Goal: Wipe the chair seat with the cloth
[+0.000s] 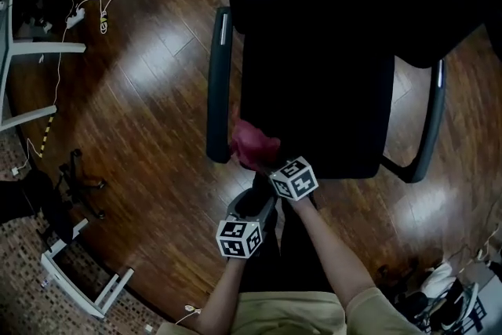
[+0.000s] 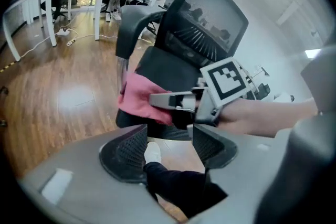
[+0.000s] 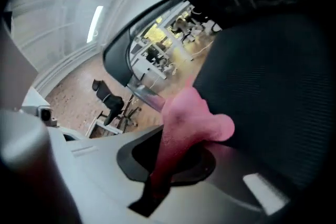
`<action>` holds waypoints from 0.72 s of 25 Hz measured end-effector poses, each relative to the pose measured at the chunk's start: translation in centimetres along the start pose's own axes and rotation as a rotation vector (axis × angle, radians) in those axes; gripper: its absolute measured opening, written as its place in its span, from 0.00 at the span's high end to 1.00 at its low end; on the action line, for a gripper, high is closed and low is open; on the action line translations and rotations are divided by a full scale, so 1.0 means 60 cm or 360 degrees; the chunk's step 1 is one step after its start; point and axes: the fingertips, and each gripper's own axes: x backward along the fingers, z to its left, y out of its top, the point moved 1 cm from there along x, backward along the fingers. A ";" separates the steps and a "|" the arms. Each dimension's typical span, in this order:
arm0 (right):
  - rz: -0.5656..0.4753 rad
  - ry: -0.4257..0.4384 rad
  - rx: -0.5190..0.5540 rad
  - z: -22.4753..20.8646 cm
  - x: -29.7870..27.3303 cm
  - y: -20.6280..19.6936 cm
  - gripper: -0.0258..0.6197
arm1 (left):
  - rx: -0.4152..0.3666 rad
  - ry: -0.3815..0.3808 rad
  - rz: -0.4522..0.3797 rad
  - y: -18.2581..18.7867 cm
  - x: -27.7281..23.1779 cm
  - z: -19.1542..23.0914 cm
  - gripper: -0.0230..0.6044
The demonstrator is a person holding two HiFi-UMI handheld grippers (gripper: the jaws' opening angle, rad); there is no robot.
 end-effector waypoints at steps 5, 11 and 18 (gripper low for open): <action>0.0183 -0.0157 0.0121 -0.001 -0.081 -0.012 0.94 | -0.0030 0.0073 -0.0010 0.008 0.039 0.035 0.54; -0.0062 -0.0594 -0.0139 -0.150 0.130 -0.078 0.94 | -0.0020 0.0019 -0.0007 0.000 0.018 0.013 0.54; -0.0077 -0.1530 -0.0328 -0.342 0.454 -0.216 0.94 | -0.0063 -0.0118 0.0015 -0.009 -0.017 -0.048 0.54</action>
